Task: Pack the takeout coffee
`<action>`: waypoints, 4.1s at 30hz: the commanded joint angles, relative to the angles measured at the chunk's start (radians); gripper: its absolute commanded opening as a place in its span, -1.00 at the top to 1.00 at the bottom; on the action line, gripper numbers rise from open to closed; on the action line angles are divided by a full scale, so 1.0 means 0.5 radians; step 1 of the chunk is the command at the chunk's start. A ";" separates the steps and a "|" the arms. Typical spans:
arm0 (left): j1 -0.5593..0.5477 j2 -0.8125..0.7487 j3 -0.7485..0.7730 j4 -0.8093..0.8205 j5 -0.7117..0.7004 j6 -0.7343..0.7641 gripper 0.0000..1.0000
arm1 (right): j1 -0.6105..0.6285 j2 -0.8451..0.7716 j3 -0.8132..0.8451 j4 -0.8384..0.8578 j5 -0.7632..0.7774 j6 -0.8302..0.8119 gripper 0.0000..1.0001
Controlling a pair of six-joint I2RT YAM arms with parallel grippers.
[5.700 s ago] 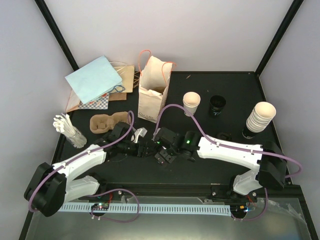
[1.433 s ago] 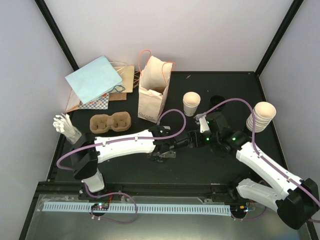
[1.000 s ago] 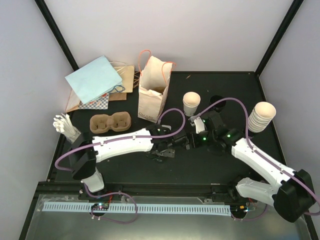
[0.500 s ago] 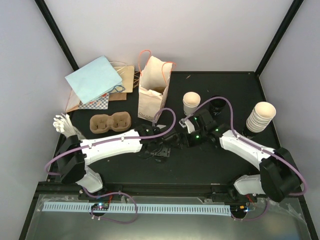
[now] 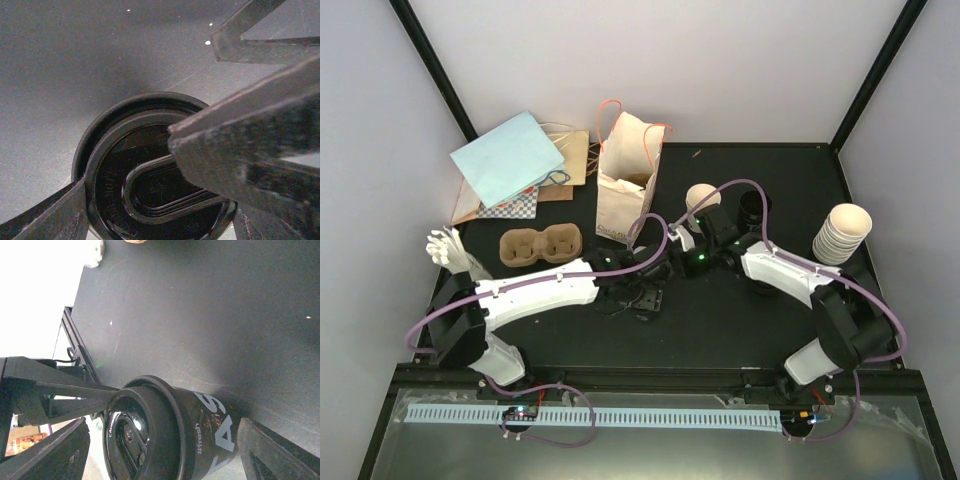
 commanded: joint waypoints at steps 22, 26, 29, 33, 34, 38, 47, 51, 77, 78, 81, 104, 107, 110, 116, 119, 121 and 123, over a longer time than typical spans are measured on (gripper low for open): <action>-0.060 0.237 -0.050 0.013 0.279 0.429 -0.48 | -0.033 -0.109 -0.139 0.137 -0.037 -0.035 -0.58; -0.062 0.222 0.003 -0.030 0.253 0.436 -0.61 | -0.045 -0.201 -0.156 0.078 0.059 -0.052 -0.58; -0.062 0.223 0.069 -0.064 0.245 0.434 -0.64 | -0.048 -0.267 -0.159 0.020 0.137 -0.066 -0.58; -0.067 0.238 0.172 -0.149 0.203 0.417 -0.69 | -0.051 -0.342 -0.160 -0.060 0.195 -0.087 -0.58; -0.070 0.240 0.196 -0.173 0.188 0.415 -0.71 | -0.051 -0.360 -0.160 -0.077 0.207 -0.091 -0.58; -0.077 0.249 0.258 -0.234 0.153 0.422 -0.72 | -0.051 -0.399 -0.175 -0.128 0.238 -0.108 -0.58; -0.119 0.240 0.393 -0.267 0.173 0.439 -0.96 | -0.049 -0.429 -0.245 -0.136 0.248 -0.120 -0.58; -0.121 0.237 0.469 -0.287 0.175 0.445 -0.96 | -0.051 -0.447 -0.250 -0.151 0.279 -0.120 -0.58; 0.483 -0.700 -0.183 0.178 0.635 0.533 -0.97 | 0.263 -0.836 -0.095 -0.775 1.078 -0.015 -0.59; 0.532 -0.740 -0.234 0.213 0.664 0.550 -0.97 | 0.311 -0.855 -0.090 -0.795 1.142 0.020 -0.59; 0.691 -0.826 -0.385 0.337 0.844 0.597 -0.96 | 0.484 -0.894 -0.094 -0.841 1.231 0.114 -0.59; 0.927 -0.587 -0.779 1.013 1.485 0.665 -0.34 | 0.943 -0.749 -0.150 -0.758 1.472 0.463 -0.24; 0.929 -0.565 -0.812 1.095 1.512 0.644 -0.24 | 0.943 -0.718 -0.141 -0.730 1.484 0.460 -0.13; 0.928 -0.555 -0.828 1.133 1.523 0.627 -0.22 | 0.943 -0.671 -0.127 -0.725 1.507 0.469 0.06; 0.928 -0.544 -0.857 1.207 1.559 0.607 -0.22 | 0.940 -0.633 -0.153 -0.674 1.561 0.520 0.31; 0.927 -0.531 -0.874 1.257 1.596 0.596 -0.22 | 0.940 -0.612 -0.159 -0.639 1.562 0.532 0.37; 0.928 -0.525 -0.886 1.286 1.617 0.592 -0.22 | 0.940 -0.603 -0.165 -0.610 1.561 0.544 0.37; 0.928 -0.521 -0.894 1.301 1.622 0.590 -0.22 | 0.937 -0.588 -0.162 -0.594 1.561 0.548 0.38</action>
